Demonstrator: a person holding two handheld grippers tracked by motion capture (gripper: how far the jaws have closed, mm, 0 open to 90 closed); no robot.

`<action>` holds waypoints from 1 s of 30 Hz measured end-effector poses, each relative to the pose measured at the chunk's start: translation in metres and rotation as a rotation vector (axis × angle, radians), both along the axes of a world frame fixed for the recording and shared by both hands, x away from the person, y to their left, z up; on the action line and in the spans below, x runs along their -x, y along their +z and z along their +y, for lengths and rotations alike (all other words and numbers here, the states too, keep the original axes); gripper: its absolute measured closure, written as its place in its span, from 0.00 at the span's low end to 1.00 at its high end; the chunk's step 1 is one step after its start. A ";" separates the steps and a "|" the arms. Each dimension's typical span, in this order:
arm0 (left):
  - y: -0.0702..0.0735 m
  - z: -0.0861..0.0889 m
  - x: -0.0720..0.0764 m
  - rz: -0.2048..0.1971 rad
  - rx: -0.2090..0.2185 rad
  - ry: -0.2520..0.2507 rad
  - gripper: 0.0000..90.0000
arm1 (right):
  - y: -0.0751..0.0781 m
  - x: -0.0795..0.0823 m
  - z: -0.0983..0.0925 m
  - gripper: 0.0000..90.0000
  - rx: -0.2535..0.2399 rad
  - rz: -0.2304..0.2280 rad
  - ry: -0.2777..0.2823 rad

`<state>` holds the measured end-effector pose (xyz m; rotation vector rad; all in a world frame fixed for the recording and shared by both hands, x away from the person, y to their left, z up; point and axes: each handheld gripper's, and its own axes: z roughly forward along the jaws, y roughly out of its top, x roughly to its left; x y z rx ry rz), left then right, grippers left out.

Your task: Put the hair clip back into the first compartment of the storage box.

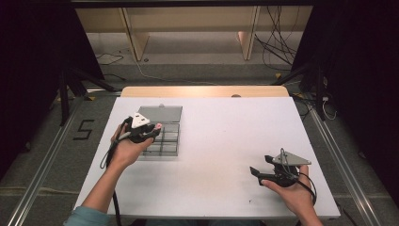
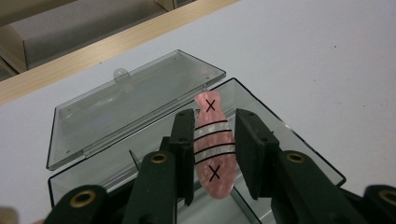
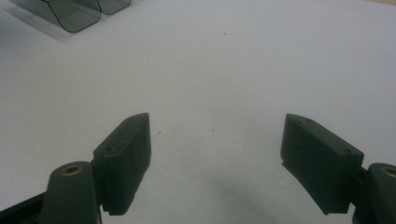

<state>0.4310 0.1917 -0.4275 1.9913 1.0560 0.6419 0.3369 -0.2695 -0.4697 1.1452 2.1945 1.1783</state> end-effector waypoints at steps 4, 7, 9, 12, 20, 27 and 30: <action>0.001 0.004 -0.001 -0.002 0.003 0.010 0.76 | 0.000 0.000 0.000 0.28 -0.002 -0.004 -0.003; 0.001 0.007 -0.002 0.002 0.000 0.019 0.76 | 0.000 0.000 0.000 0.28 0.001 -0.001 0.001; 0.000 0.010 -0.002 -0.001 -0.008 0.025 0.76 | 0.000 0.000 0.000 0.28 0.004 0.000 0.000; 0.000 0.013 -0.003 0.000 -0.012 0.035 0.76 | 0.000 0.000 0.000 0.28 0.001 0.000 -0.001; -0.001 0.020 -0.005 0.002 -0.019 0.055 0.76 | 0.000 0.000 -0.001 0.28 0.000 -0.003 -0.003; -0.003 0.025 -0.007 0.002 -0.043 0.063 0.76 | 0.000 0.000 -0.001 0.28 -0.001 -0.002 -0.005; -0.003 0.027 -0.007 0.002 -0.044 0.074 0.76 | 0.000 0.000 0.000 0.28 0.000 -0.001 -0.001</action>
